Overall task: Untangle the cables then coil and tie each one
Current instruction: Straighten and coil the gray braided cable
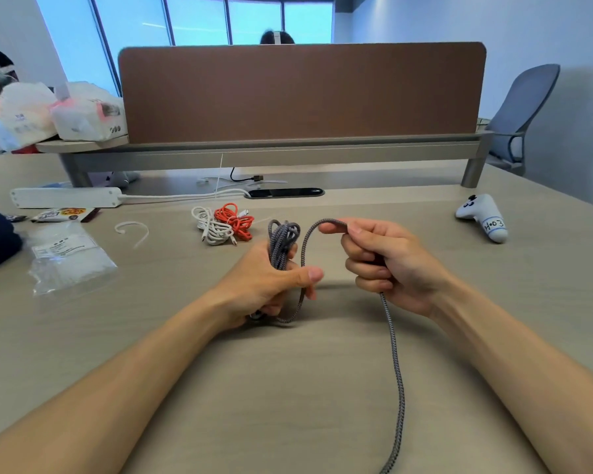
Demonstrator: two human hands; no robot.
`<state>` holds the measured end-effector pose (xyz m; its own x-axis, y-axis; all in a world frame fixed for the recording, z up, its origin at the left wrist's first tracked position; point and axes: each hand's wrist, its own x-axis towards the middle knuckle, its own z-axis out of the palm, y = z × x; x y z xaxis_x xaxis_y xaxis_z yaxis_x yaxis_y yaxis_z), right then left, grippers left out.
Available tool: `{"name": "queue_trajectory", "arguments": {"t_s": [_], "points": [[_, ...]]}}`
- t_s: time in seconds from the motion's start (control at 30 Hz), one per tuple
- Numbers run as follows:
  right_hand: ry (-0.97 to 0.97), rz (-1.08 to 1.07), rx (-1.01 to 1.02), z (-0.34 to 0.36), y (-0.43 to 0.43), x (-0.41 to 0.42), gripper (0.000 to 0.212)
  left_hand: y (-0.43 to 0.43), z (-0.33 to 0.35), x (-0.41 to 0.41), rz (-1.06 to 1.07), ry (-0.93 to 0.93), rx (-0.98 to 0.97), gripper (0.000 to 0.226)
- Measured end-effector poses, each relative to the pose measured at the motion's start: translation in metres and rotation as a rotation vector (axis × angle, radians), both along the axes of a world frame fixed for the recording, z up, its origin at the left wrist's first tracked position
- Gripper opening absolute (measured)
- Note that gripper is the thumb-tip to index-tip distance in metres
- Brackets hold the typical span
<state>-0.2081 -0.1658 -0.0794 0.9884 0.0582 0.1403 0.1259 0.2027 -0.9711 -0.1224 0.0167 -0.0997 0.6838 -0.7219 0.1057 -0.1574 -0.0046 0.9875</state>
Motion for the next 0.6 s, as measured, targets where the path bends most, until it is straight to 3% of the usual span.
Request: {"name": "queue_trajectory", "arguments": {"t_s": [0.17, 0.33, 0.5, 0.6], "points": [[-0.001, 0.040, -0.016, -0.0014, 0.0027, 0.0002, 0.030, -0.0039, -0.0042, 0.0002, -0.049, -0.021, 0.033, 0.043], [0.013, 0.035, -0.042, -0.0025, 0.0049, -0.0010, 0.029, -0.0036, -0.0079, 0.0030, -0.056, -0.195, 0.019, 0.034], [0.038, -0.039, -0.212, -0.0027, 0.0090, -0.0019, 0.022, -0.0042, -0.0032, 0.0023, 0.028, 0.060, -0.195, 0.031], [0.084, -0.060, -0.326, -0.0047, 0.0106, -0.0015, 0.027, -0.0037, 0.0012, 0.0047, 0.143, 0.086, -0.249, 0.029]]}}
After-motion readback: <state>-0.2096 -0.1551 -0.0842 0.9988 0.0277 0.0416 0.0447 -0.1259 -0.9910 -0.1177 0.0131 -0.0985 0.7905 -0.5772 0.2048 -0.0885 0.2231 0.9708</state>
